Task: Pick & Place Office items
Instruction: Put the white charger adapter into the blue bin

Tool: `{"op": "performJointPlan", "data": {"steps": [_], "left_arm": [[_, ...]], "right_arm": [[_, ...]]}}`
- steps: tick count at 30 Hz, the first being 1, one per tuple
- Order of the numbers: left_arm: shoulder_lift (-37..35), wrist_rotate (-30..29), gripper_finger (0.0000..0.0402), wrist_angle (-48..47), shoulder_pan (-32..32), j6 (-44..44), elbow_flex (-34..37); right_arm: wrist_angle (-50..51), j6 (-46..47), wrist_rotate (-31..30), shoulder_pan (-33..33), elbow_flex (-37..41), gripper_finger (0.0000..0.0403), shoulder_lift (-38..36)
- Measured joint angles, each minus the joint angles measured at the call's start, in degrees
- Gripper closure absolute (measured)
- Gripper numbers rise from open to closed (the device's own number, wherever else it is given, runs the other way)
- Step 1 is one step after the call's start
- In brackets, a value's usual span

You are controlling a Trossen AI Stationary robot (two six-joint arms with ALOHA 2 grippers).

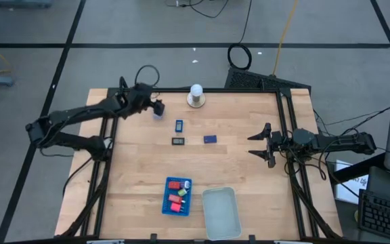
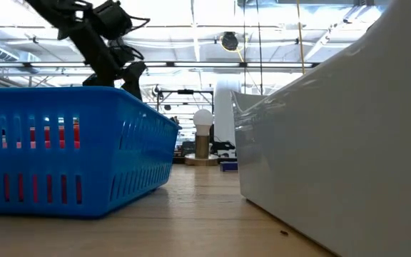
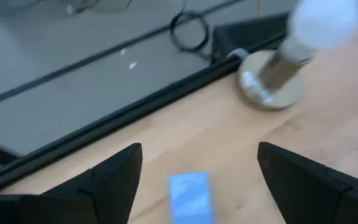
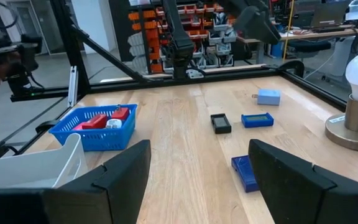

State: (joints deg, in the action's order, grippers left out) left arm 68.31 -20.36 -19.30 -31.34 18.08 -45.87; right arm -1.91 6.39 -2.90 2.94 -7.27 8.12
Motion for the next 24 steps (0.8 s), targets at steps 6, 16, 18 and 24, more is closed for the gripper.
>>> {"op": "performJointPlan", "data": {"steps": [6, 16, 18, 24], "left_arm": [[9.0, 4.3, 0.01, -6.7, -4.4, -0.1, -6.3], [22.4, 8.1, 0.0092, -6.2, -6.3, 0.1, -6.3], [23.7, 8.9, 0.0088, -6.2, -6.3, 0.3, -6.3], [26.3, 11.4, 0.0093, -6.5, -6.4, 2.0, -6.3]], "right_arm": [[0.0, 0.0, 0.0, 0.0, 0.0, 0.014, 0.0], [0.0, 0.0, 0.0, 0.0, 0.0, 0.014, 0.0], [0.0, 0.0, 0.0, 0.0, 0.0, 0.014, 0.0], [0.0, 0.0, 0.0, 0.0, 0.0, 0.014, 0.0]]}}
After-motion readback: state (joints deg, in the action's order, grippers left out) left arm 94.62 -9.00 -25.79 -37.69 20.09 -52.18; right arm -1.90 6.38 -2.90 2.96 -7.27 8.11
